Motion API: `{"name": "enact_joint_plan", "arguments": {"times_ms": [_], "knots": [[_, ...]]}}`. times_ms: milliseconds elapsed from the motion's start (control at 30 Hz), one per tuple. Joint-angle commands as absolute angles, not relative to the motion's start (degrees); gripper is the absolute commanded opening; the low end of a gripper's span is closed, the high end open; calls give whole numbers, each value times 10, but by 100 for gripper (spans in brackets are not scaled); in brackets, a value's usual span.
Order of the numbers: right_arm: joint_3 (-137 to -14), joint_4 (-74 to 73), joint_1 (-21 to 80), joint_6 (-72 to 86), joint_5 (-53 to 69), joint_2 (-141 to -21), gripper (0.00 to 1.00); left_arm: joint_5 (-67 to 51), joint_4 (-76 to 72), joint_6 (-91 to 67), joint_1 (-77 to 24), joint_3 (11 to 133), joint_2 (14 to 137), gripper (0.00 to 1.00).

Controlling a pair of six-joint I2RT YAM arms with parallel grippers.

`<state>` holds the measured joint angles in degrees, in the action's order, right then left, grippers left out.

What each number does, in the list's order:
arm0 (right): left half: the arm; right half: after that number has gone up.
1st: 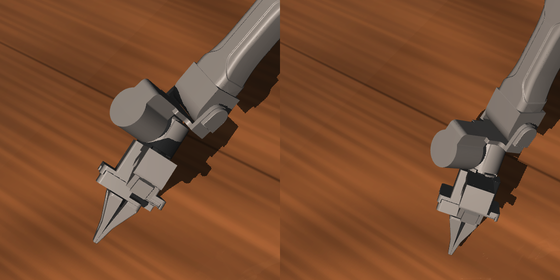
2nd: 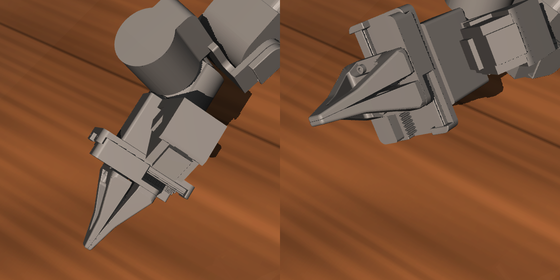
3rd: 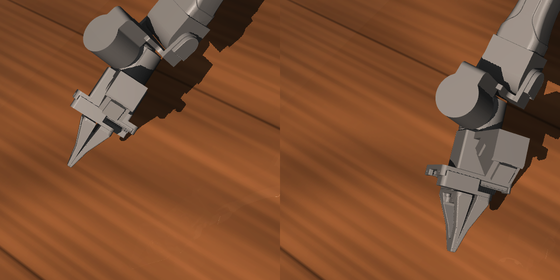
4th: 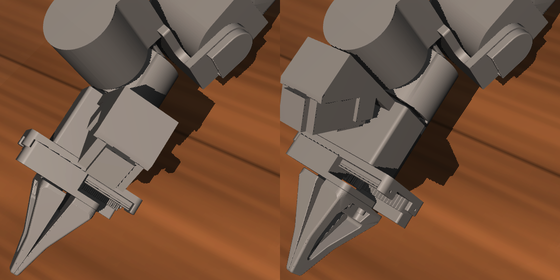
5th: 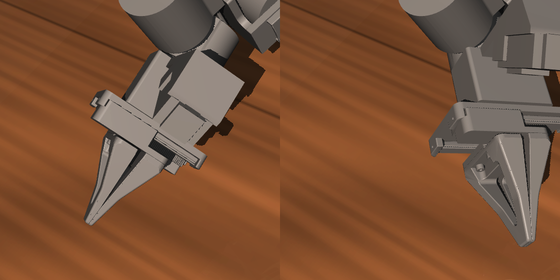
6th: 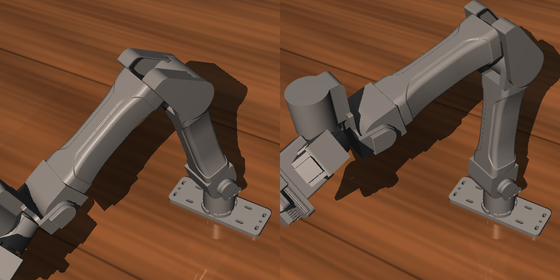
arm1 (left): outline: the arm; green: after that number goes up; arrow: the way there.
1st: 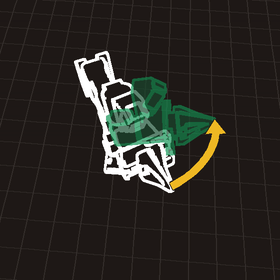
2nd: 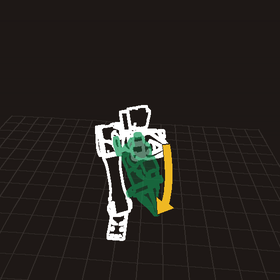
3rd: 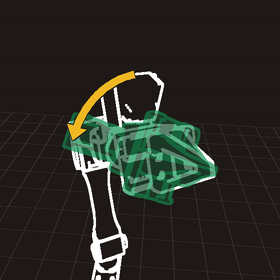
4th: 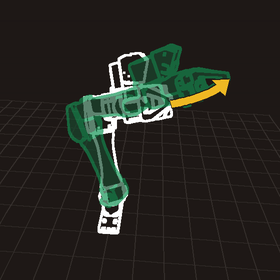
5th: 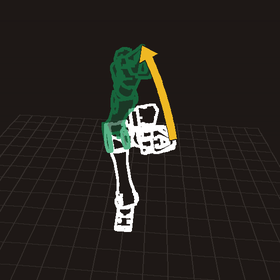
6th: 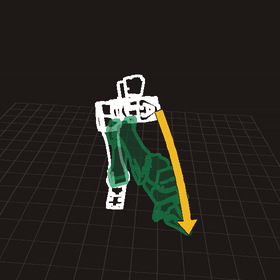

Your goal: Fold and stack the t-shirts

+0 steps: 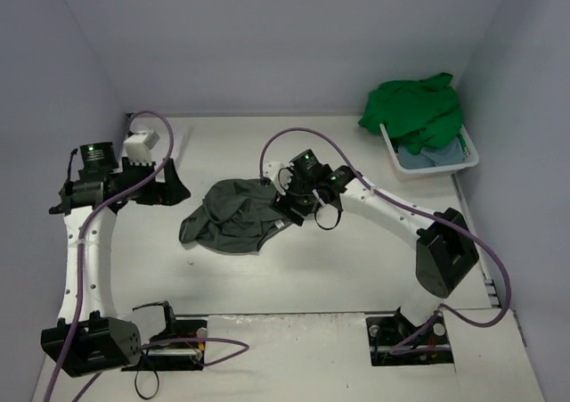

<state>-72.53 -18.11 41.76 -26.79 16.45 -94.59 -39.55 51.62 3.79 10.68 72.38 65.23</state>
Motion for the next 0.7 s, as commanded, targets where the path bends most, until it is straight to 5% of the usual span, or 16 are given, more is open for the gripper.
{"name": "enact_joint_plan", "arguments": {"times_ms": [0, 667], "knots": [[-754, -131, 435, -255, 208, -970, 64, -402, 464, 6, 154, 729, 614, 86], [-835, -88, 497, -240, 247, -1139, 59, -390, 475, 7, 204, 742, 652, 86]]}}
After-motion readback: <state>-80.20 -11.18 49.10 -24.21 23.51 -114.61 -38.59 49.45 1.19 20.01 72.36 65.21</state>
